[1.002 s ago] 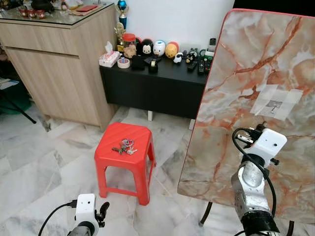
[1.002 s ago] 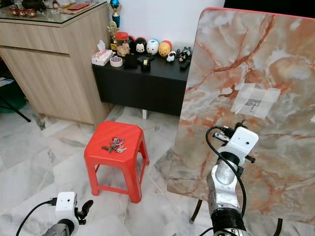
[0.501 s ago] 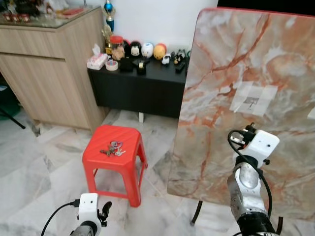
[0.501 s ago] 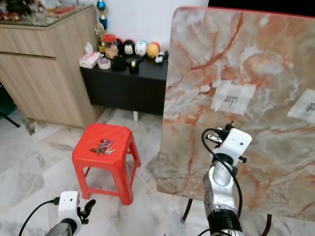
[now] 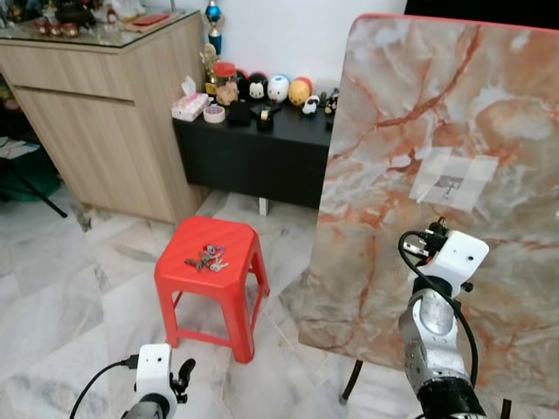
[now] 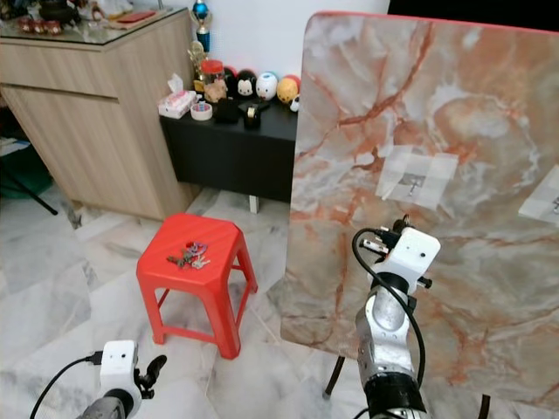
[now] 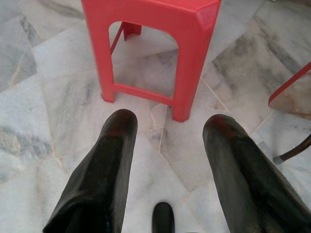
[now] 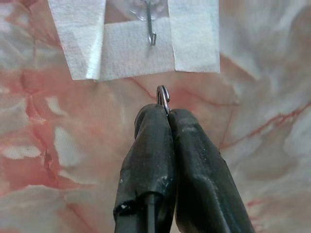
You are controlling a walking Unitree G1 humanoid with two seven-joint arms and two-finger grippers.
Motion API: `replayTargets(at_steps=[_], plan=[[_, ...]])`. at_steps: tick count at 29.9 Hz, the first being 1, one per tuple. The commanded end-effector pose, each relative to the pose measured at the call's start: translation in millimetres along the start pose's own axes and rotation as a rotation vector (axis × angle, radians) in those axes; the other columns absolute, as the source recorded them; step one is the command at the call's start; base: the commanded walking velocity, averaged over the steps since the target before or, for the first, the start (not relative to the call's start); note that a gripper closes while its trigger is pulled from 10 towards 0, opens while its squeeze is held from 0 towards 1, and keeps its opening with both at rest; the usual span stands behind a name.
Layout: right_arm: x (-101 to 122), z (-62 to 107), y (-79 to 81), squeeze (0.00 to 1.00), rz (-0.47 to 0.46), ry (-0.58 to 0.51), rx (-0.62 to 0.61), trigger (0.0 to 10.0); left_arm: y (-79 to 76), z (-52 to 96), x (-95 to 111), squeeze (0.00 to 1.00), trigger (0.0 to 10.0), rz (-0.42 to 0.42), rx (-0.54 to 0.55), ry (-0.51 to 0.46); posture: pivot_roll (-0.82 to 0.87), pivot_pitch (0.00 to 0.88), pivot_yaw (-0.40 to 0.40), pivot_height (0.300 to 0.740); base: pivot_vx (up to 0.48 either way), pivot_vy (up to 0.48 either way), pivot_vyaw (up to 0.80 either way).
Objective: Hang keys on a hook
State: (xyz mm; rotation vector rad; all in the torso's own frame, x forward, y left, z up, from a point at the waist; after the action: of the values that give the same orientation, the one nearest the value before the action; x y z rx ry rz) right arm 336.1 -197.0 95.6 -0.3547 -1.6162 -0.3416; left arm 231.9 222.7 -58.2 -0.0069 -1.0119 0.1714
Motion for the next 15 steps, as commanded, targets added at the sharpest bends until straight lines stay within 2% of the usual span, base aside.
replayTargets(at_steps=[1, 8, 11, 15], plan=[[11, -1.6, -3.0, 0.0, 0.035, -0.06, -0.013, 10.0, 0.3, -0.1, 1, 0.0, 10.0, -0.004, -0.001, -0.004, 0.07, 0.004, -0.061, 0.74, 0.0, 0.0, 0.0], [19, 3.7, -19.2, 0.0, 0.153, -0.134, -0.122, 10.0, -2.3, -1.0, 2, 0.0, 10.0, 0.002, -0.006, -0.006, 0.06, 0.0, -0.068, 0.74, 0.0, 0.0, 0.0], [21, 4.7, -20.3, 0.0, 0.175, -0.15, -0.13, 10.0, -3.0, -1.0, 1, 0.0, 10.0, 0.002, -0.006, -0.004, 0.06, 0.0, -0.068, 0.74, 0.0, 0.0, 0.0], [27, 6.1, -13.8, 0.0, 0.244, -0.199, -0.109, 10.0, -2.8, -1.1, 1, 0.0, 10.0, 0.004, -0.003, -0.002, 0.07, 0.0, -0.069, 0.74, 0.0, 0.0, 0.0]])
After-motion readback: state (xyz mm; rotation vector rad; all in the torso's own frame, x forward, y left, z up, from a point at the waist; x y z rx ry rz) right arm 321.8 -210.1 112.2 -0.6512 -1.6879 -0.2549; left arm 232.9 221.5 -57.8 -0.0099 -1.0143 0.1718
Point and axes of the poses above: a point about 5 cm out from each wrist's last joint towards the gripper, its own z axis pointing back from the gripper into the wrist, its own x axis along the axis of the wrist's last joint, y = z × x, the point moved 2 cm from there along -z, pointing out of the wrist towards the gripper, and after that the axes turned 7 degrees about z, right-handed, at the moved point
